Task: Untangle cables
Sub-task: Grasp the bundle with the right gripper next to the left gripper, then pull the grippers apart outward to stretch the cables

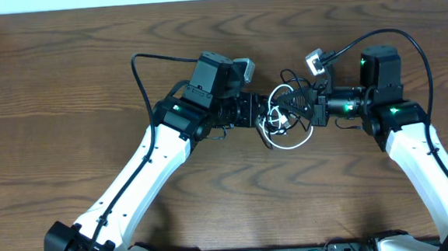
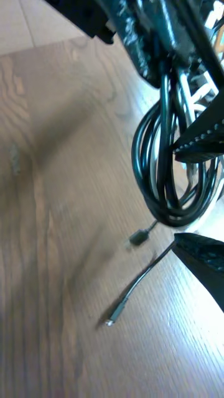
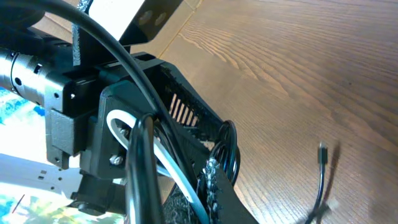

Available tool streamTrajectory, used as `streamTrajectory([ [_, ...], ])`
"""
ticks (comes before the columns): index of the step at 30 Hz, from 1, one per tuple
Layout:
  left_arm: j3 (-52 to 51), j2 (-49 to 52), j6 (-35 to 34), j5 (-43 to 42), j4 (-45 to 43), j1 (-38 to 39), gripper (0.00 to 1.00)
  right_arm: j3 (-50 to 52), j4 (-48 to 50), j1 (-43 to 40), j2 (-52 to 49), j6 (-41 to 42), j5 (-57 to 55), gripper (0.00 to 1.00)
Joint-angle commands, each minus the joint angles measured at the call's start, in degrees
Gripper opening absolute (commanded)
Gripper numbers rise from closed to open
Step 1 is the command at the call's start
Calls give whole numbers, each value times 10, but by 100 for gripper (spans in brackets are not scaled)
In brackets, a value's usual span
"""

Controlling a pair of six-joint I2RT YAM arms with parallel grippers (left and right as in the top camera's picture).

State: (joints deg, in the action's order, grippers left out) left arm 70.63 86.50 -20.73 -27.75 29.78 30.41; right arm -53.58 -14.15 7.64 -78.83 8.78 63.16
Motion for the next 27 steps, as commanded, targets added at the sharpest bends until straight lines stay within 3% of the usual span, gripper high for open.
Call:
streamTrajectory([
  [1,-5,3,10,23,2,-2,42,-9,3,-1,0,7,24,1],
  [13,-21,17,7,17,-24,-1,41,-9,3,-1,0,9,24,1],
  [17,-21,19,5,12,-33,-1,9,-9,2,-1,0,10,19,1],
  [23,-21,19,6,15,-29,-3,7,-9,-34,-1,0,10,-56,8],
  [27,-21,18,8,20,-16,-14,7,-9,-98,-1,0,11,-197,7],
])
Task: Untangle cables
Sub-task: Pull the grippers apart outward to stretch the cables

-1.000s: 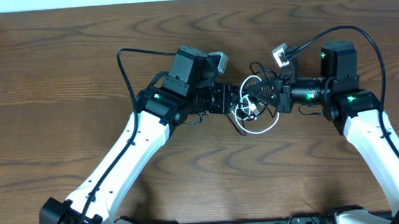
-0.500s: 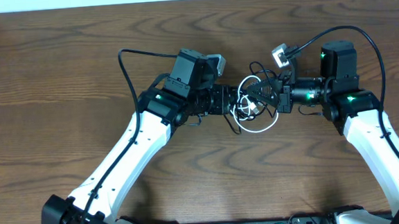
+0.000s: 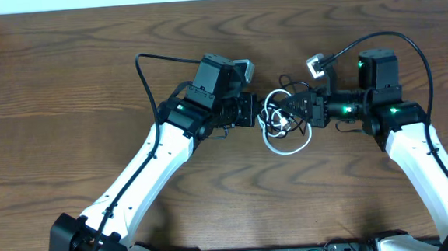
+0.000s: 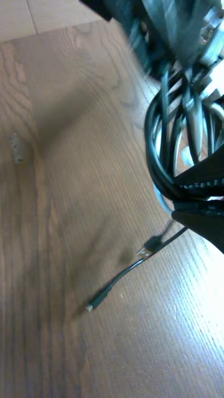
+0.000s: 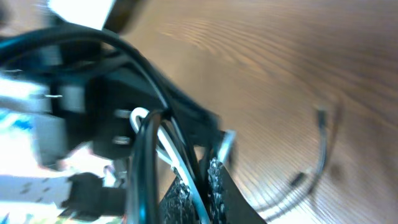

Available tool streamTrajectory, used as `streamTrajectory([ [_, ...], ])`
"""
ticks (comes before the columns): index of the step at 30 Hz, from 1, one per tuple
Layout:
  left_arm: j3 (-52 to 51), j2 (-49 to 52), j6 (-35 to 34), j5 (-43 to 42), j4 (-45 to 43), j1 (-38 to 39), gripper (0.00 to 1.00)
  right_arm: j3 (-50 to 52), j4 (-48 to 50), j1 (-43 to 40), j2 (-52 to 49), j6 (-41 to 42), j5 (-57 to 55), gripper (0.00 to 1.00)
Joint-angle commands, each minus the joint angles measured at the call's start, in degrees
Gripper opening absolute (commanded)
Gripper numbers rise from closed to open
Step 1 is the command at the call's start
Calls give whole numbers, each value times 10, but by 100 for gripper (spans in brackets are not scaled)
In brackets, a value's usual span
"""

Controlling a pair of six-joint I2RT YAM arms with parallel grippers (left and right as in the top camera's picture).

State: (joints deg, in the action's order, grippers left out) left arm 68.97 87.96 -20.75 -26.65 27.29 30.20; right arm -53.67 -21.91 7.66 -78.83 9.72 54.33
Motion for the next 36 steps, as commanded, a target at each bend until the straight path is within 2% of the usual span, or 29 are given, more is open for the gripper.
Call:
streamTrajectory([
  [1,-5,3,8,19,17,-17,7,-9,-39,-1,0,1,-152,5],
  [9,-5,-28,30,125,92,-64,7,-9,-189,-1,0,94,-586,1],
  [14,-5,-69,31,129,93,-94,7,-9,-241,-4,0,139,-718,1],
  [20,-5,-147,31,144,93,-155,7,-9,-248,-37,0,189,-739,1],
  [25,-5,-220,23,145,94,-245,7,-9,-241,-78,0,230,-732,1],
  [29,-5,-256,-18,142,98,-311,8,-9,-226,-110,0,237,-698,1],
  [33,-5,-257,-80,146,111,-333,7,-9,-196,-128,0,237,-633,1],
  [36,-5,-249,-119,218,134,-333,7,-9,-190,-133,0,237,-648,1],
])
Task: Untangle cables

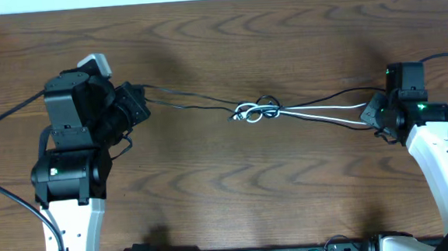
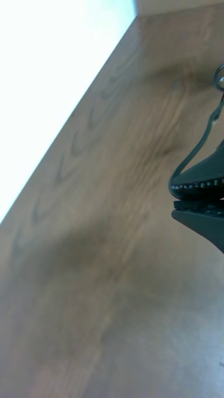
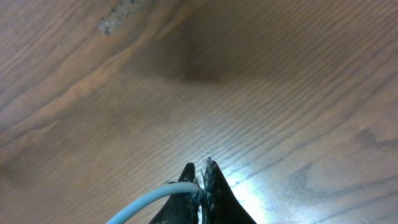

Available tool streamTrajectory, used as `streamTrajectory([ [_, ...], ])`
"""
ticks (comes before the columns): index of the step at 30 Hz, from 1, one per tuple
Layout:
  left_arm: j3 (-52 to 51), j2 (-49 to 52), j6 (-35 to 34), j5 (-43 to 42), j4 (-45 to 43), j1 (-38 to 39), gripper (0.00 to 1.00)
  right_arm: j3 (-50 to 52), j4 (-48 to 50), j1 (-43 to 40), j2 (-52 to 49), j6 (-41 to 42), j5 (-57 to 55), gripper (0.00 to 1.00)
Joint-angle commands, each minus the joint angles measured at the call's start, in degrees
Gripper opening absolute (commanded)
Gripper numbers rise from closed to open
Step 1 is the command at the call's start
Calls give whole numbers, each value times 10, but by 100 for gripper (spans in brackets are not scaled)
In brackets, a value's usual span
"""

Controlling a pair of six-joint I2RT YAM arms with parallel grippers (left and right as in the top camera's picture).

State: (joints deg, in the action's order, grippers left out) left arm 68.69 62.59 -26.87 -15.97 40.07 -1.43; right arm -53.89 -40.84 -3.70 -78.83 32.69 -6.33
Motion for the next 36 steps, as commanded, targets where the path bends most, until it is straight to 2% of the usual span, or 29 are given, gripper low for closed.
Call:
streamTrajectory([
  [1,-2,8,-72,149,17,-17,7,-6,-3,-24,0,10,-66,1],
  [3,-2,11,-84,213,34,-19,8,-6,-12,-35,0,39,-119,1],
  [6,-2,10,-82,260,38,-28,7,-6,-12,-63,0,50,-148,1],
  [10,-2,10,-82,230,31,-44,7,-6,-2,-95,1,37,-86,1],
  [11,-2,11,-81,205,29,-44,8,-6,11,-97,1,7,-31,1],
  [12,-2,13,-81,174,26,-43,7,-6,33,-97,1,-56,68,1],
  [16,-2,31,-59,57,18,-30,7,-6,84,-67,1,-382,614,1],
  [17,-2,38,-50,40,17,-25,8,-6,78,-53,1,-430,727,5],
  [19,-2,54,-21,12,16,-9,8,-6,74,-28,1,-459,801,19],
  [20,-2,62,-8,1,17,-2,9,-6,75,-17,1,-458,794,31],
  [22,-2,79,21,-24,17,17,17,-6,74,2,1,-457,735,34],
  [23,-2,87,33,-35,16,27,26,-6,74,9,1,-449,690,38],
  [25,-2,106,58,-54,16,48,35,-6,74,17,1,-381,550,45],
  [28,-2,133,76,-61,16,82,45,-6,46,18,1,-242,278,54],
  [30,-2,150,89,-62,10,107,47,-6,14,18,1,-181,153,58],
  [32,-2,168,93,-61,0,136,50,-6,-5,18,1,-171,108,59],
  [36,-2,206,93,-61,-39,191,58,-6,-11,18,1,-189,110,61],
])
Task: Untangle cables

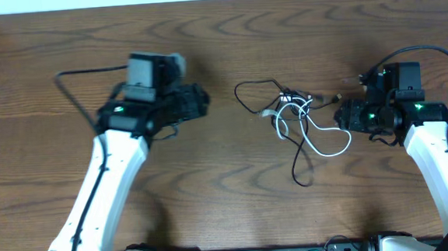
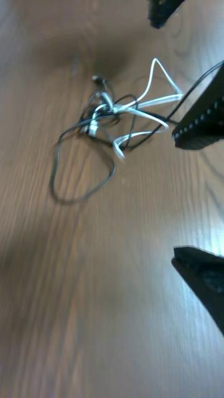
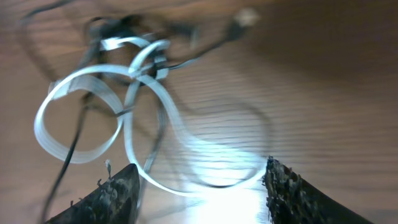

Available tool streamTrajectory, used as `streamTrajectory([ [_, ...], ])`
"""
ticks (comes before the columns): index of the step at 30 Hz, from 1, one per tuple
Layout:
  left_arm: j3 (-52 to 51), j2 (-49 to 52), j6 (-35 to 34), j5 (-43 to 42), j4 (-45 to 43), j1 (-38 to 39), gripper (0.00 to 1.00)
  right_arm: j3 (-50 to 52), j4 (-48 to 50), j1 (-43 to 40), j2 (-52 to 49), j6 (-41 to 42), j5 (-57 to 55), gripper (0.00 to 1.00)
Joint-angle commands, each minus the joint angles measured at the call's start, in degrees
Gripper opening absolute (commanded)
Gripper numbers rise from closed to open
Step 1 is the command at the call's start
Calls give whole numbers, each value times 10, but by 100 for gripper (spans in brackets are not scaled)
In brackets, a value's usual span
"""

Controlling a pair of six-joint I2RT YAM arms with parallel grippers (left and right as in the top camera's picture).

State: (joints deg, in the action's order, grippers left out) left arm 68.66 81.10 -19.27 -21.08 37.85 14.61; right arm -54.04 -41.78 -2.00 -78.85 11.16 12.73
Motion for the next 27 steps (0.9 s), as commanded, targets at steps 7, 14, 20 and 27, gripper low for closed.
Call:
streamTrajectory([
  [7,-2,107,-1,-10,-109,114,58,-5,-5,1,1,29,-80,62],
  [14,-2,196,-12,-10,-235,167,59,-5,-5,1,1,47,-54,63],
  [20,-2,263,-19,-8,-358,194,59,-5,-11,1,1,47,-29,63],
  [27,-2,325,-65,15,-464,216,59,-5,-22,1,1,47,-13,63],
])
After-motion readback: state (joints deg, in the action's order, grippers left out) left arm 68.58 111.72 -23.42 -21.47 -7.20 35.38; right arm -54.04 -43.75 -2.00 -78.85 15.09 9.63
